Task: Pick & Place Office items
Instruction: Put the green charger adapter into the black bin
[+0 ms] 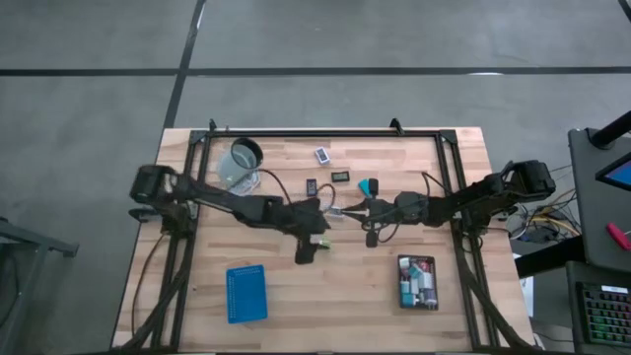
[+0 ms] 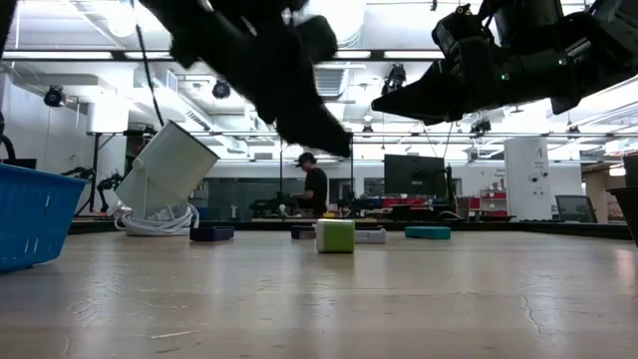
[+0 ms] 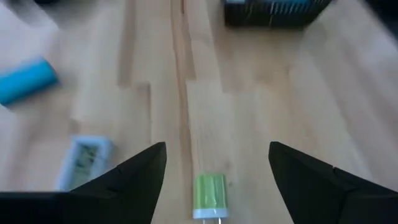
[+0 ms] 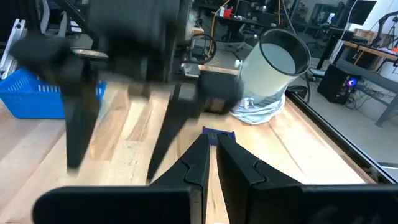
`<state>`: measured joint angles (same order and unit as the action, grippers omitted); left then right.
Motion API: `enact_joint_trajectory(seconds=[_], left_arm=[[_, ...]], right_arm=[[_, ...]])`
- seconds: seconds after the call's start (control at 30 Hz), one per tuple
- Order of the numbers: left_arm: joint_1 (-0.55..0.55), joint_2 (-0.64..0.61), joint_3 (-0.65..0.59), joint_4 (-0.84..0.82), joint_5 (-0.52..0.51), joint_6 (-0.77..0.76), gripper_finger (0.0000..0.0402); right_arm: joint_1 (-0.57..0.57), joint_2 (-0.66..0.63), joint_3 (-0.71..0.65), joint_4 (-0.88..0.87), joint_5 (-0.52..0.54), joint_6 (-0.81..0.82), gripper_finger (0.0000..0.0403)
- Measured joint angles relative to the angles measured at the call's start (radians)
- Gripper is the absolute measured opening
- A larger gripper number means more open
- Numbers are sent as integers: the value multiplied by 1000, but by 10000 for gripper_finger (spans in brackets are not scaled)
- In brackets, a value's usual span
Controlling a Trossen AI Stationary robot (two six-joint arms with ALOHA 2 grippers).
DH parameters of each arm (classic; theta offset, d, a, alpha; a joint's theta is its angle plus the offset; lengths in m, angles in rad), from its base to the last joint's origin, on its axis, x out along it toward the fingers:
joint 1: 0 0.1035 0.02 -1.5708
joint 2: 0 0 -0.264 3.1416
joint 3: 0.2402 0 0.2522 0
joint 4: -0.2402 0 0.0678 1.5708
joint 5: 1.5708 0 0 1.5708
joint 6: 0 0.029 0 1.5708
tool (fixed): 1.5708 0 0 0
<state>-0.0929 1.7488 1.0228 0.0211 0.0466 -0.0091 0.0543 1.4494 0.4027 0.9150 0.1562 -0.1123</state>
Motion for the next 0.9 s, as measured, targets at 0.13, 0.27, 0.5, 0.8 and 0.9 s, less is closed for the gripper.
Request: enact_joint_trajectory(seconds=[0.13, 0.27, 0.5, 0.8, 0.9], left_arm=[[0, -142, -48, -5, -21, 41, 291], [-2, -315, -157, 29, -36, 83, 291], [-1, -655, -421, 28, -47, 55, 291], [-1, -1127, -714, 114, -101, 10, 291], [-1, -1256, -809, 178, -118, 6, 291]], right_arm=[[0, 0, 0, -4, 0, 0, 27], [0, 0, 0, -6, 0, 0, 27], [0, 0, 0, -8, 0, 0, 27], [0, 0, 0, -15, 0, 0, 27], [0, 0, 0, -18, 0, 0, 27]])
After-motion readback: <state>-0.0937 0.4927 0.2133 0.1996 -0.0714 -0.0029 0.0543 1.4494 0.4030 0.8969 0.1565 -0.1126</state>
